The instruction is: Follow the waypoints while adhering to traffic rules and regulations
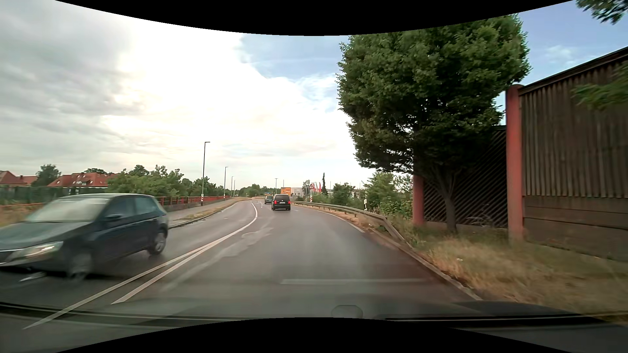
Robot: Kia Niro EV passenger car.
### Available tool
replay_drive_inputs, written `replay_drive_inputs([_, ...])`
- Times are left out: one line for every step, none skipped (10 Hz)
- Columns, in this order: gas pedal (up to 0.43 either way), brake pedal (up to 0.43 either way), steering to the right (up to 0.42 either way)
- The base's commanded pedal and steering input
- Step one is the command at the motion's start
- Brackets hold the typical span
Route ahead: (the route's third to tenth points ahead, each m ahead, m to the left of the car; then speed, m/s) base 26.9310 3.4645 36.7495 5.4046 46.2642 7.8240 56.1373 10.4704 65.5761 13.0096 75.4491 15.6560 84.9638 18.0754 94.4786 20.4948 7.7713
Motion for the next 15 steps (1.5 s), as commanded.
replay_drive_inputs([0.319,0.0,-0.023])
replay_drive_inputs([0.319,0.0,-0.028])
replay_drive_inputs([0.319,0.0,-0.036])
replay_drive_inputs([0.311,0.0,-0.042])
replay_drive_inputs([0.311,0.0,-0.044])
replay_drive_inputs([0.311,0.0,-0.044])
replay_drive_inputs([0.311,0.0,-0.043])
replay_drive_inputs([0.311,0.0,-0.043])
replay_drive_inputs([0.311,0.0,-0.043])
replay_drive_inputs([0.299,0.0,-0.043])
replay_drive_inputs([0.299,0.0,-0.041])
replay_drive_inputs([0.299,0.0,-0.04])
replay_drive_inputs([0.299,0.0,-0.04])
replay_drive_inputs([0.299,0.0,-0.04])
replay_drive_inputs([0.299,0.0,-0.041])
